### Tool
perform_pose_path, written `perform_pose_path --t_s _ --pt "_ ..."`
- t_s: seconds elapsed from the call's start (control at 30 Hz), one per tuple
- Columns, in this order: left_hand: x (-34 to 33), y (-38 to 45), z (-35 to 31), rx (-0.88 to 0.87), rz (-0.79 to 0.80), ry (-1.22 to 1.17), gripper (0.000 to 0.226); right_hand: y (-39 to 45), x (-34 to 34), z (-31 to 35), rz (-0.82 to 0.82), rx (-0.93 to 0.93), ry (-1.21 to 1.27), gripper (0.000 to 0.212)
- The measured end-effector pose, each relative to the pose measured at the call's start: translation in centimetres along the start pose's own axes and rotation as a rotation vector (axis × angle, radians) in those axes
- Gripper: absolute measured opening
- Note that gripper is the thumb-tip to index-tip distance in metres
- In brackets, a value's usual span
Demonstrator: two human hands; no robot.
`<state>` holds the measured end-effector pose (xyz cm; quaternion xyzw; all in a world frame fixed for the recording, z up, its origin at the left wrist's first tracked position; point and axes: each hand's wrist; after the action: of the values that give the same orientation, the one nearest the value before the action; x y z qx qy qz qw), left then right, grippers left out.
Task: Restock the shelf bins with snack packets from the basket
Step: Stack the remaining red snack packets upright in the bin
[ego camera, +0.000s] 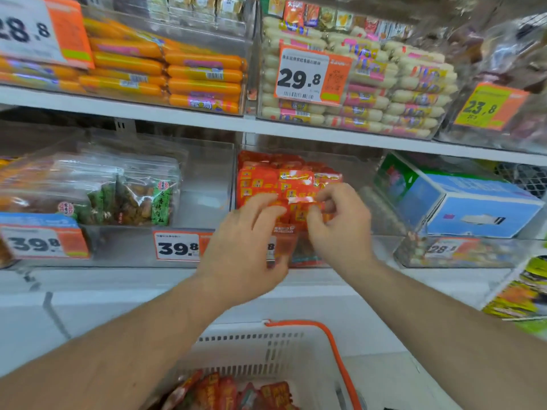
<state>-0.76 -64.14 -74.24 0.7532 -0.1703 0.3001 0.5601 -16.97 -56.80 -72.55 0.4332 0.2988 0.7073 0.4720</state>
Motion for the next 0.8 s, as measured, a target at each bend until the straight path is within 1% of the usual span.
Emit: perform_pose_path --t_s 0.03,0.07,0.13,0.2,0.23,0.27,0.33,0.4,0.47,0.5,0.57,0.6,0.63,0.7,0.73,0.77,0.8 --pt "0.3 -1.4 -0.6 -0.004 0.108 0.015 0.06 -1.5 -0.4 0.8 0.029 0.025 0.05 0.009" --pt "0.7 -2.7 -1.1 0.026 0.268 0.034 0.059 -3.1 -0.9 1.4 0.074 0.042 0.096 0.008" --pt "1.0 -5.1 -0.7 0.12 0.613 0.08 0.06 -6.3 -2.3 1.6 0.218 0.05 0.152 0.003" --pt "1.3 -7.3 -0.2 0.22 0.896 0.101 0.063 -9.8 -3.7 0.9 0.419 0.022 0.138 0.01" --pt "1.3 -8.3 0.1 0.258 0.991 0.108 0.064 -11.5 -4.5 0.3 0.547 -0.014 0.098 0.009" --pt "1.3 -9.4 0.4 0.281 1.054 0.11 0.063 -13.4 -5.2 -0.5 0.687 -0.05 0.039 0.006" --pt "1.0 -11.2 0.9 0.316 1.119 0.102 0.054 -17.2 -6.6 -1.9 0.943 -0.105 -0.093 0.004" --pt "0.7 -12.4 1.3 0.347 1.154 0.07 0.037 -20.7 -7.4 -2.7 1.122 -0.177 -0.18 0.003" --pt "0.3 -13.2 1.6 0.36 1.189 0.021 0.02 -24.1 -7.7 -3.5 1.259 -0.313 -0.244 0.023" --pt "0.1 -13.5 1.6 0.356 1.214 0.005 0.014 -25.7 -7.5 -3.8 1.329 -0.403 -0.295 0.029" --pt "-0.4 -14.1 1.6 0.344 1.249 0.0 0.012 -29.0 -7.2 -4.6 1.441 -0.514 -0.429 0.026" --pt "-0.6 -14.2 1.6 0.342 1.258 0.009 0.014 -30.7 -7.1 -5.3 1.467 -0.559 -0.504 0.03" --pt "-0.9 -14.2 1.7 0.341 1.262 0.014 0.014 -32.0 -7.0 -5.6 1.481 -0.623 -0.574 0.046" --pt "-1.3 -14.2 1.9 0.334 1.284 0.014 0.008 -34.8 -7.1 -6.7 1.521 -0.764 -0.669 0.099" --pt "-1.6 -14.2 2.0 0.333 1.298 0.008 0.012 -35.9 -7.1 -7.0 1.556 -0.796 -0.704 0.117" --pt "-1.8 -14.2 2.1 0.335 1.312 0.001 0.017 -36.6 -7.1 -7.1 1.595 -0.813 -0.739 0.124" --pt "-2.0 -14.2 2.2 0.342 1.323 -0.007 0.02 -37.2 -6.9 -7.0 1.622 -0.786 -0.776 0.124"
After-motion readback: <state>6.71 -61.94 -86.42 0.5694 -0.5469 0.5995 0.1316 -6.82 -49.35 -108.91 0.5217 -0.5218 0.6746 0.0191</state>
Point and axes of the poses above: each hand's wrist, its own y-axis towards the middle knuckle, its own x-axis out of the back of the hand, z = x × y, and after that the axes turned 3 degrees about -z, right-handed
